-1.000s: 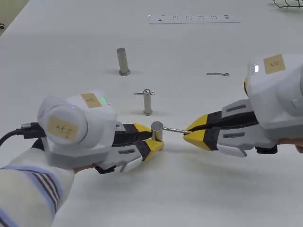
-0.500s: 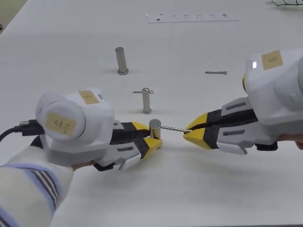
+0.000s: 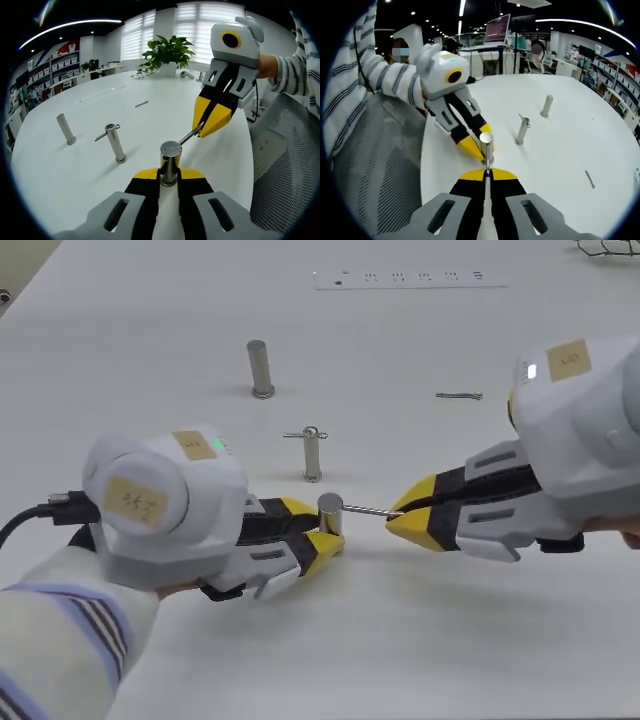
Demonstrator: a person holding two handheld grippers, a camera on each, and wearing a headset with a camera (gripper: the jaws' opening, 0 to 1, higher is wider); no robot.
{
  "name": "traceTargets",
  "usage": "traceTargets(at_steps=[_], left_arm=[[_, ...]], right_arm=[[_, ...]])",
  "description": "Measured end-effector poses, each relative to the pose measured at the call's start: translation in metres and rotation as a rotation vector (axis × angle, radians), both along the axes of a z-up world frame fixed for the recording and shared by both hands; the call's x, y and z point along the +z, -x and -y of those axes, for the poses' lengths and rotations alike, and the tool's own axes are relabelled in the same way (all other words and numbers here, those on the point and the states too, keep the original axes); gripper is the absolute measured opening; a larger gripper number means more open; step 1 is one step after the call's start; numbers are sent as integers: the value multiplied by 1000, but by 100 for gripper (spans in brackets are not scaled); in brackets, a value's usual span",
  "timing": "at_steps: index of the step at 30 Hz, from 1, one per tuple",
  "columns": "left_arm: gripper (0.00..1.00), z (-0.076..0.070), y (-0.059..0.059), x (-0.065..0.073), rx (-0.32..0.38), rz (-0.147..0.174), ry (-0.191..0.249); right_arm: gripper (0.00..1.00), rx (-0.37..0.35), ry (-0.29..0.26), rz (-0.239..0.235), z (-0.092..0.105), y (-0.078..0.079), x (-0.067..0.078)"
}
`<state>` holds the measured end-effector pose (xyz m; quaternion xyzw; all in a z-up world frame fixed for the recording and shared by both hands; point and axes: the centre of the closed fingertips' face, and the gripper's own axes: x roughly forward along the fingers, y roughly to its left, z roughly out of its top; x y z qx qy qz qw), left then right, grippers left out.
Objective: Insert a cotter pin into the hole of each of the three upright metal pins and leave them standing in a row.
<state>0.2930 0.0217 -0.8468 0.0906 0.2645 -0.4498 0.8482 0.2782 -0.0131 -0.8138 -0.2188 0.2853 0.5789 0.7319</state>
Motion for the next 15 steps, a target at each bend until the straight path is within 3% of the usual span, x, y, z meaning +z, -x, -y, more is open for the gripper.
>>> traceTargets(at_steps=[10,15], left_arm=[[11,-1,-1,0,6,5,-12],[11,0,-1,1,9,7,-18]], right_arm=[[4,-3,21,5,1,-1,-1],[4,-23,0,-8,0,-2,5]])
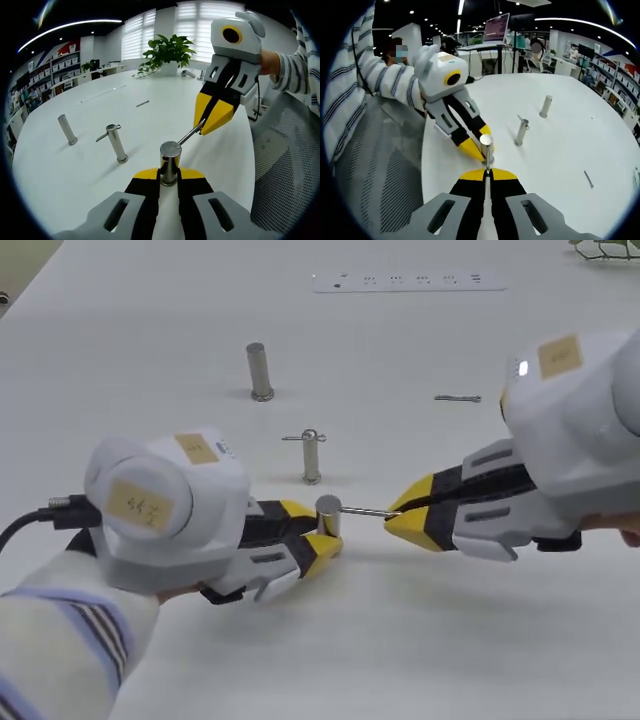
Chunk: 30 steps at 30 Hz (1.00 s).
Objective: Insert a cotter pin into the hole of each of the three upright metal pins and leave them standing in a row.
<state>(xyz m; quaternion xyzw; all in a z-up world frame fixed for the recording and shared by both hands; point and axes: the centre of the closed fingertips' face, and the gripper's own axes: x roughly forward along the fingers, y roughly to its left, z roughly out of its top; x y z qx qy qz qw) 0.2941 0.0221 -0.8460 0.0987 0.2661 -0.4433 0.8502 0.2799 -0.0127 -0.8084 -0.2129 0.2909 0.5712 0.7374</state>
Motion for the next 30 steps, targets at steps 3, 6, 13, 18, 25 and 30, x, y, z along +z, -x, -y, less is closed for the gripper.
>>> traceTargets(at_steps=[3,6,13,18,25,30], left_arm=[[11,0,0,0,-1,3,-4],[11,0,0,1,0,8,-10],[11,-1,0,1,0,13,-18],[11,-1,0,1,-15,31,-39],[11,-2,0,1,-15,32,-42],[11,-3,-1,1,-7,27,-36]], right_arm=[[4,3,-4,0,-1,0,0],[4,9,-7,3,-2,0,0],[4,26,-10,15,-4,-1,0],[4,36,-4,21,-3,-2,0],[4,34,-12,16,-6,-2,-2],[4,21,-23,13,-11,-1,-4]])
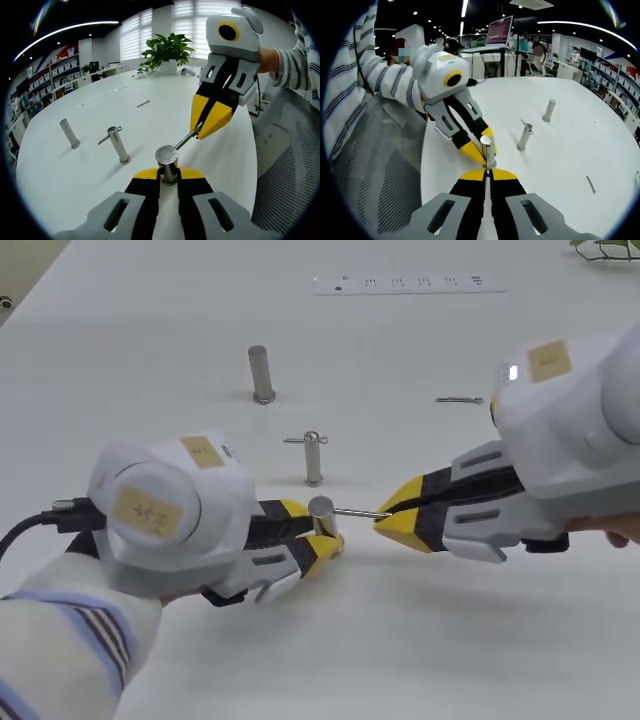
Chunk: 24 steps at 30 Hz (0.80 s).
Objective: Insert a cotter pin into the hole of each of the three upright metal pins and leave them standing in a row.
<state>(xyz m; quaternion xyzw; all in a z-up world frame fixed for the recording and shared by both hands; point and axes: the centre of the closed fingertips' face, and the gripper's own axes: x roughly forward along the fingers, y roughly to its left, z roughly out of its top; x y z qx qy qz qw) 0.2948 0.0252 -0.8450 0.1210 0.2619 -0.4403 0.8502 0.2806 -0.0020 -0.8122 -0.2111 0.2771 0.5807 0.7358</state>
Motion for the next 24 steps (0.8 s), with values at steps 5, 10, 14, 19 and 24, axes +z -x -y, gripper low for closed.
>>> traceTargets(at_steps=[5,10,14,19,24], left_arm=[[11,0,0,0,1,4,-5],[11,1,0,0,1,-1,-6],[11,3,0,0,14,-24,3],[11,4,1,0,13,-29,-9],[11,4,0,1,2,-8,-14]], right_arm=[[4,-9,-3,1,0,0,0],[4,-23,-10,-5,1,0,0],[4,-35,-12,-12,4,1,-1],[4,-44,-21,-17,5,1,-1],[4,-45,-24,-21,6,2,-2]])
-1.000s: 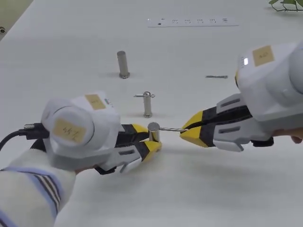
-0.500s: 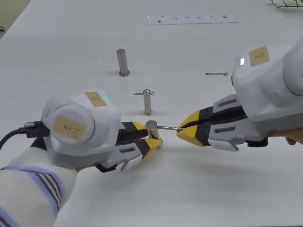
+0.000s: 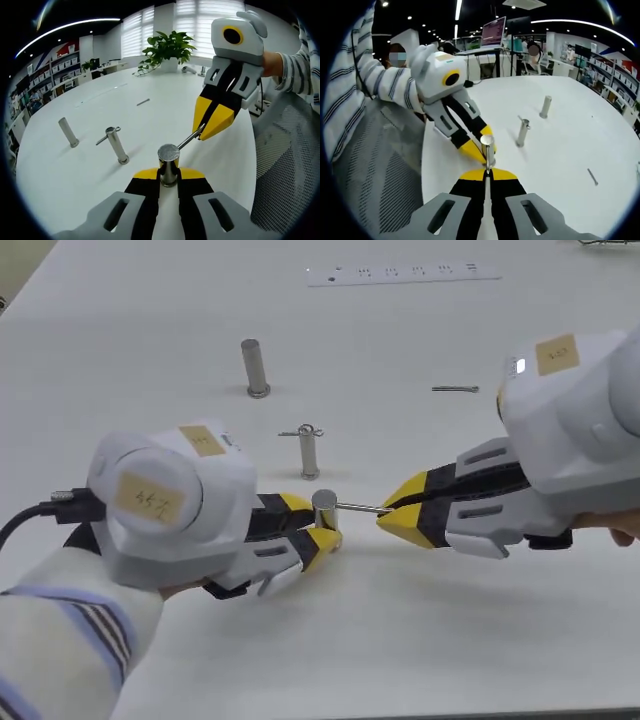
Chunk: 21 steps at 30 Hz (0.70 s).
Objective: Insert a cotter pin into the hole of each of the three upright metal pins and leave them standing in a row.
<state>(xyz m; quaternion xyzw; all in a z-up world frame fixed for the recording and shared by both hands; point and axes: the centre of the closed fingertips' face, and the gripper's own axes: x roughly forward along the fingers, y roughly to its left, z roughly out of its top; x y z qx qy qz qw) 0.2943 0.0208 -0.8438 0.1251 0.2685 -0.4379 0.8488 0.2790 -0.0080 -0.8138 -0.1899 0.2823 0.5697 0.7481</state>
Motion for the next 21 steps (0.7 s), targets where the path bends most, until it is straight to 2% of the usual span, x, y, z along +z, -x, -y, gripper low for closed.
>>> traceTargets(at_steps=[5,11,21], left_arm=[[11,1,-3,5,5,23,12],[11,1,-4,7,4,36,13],[10,1,-3,6,59,25,-21]], right_arm=[[4,-6,-7,-6,0,0,0],[4,-10,-8,-7,0,0,0],[4,-33,7,2,1,2,-1]])
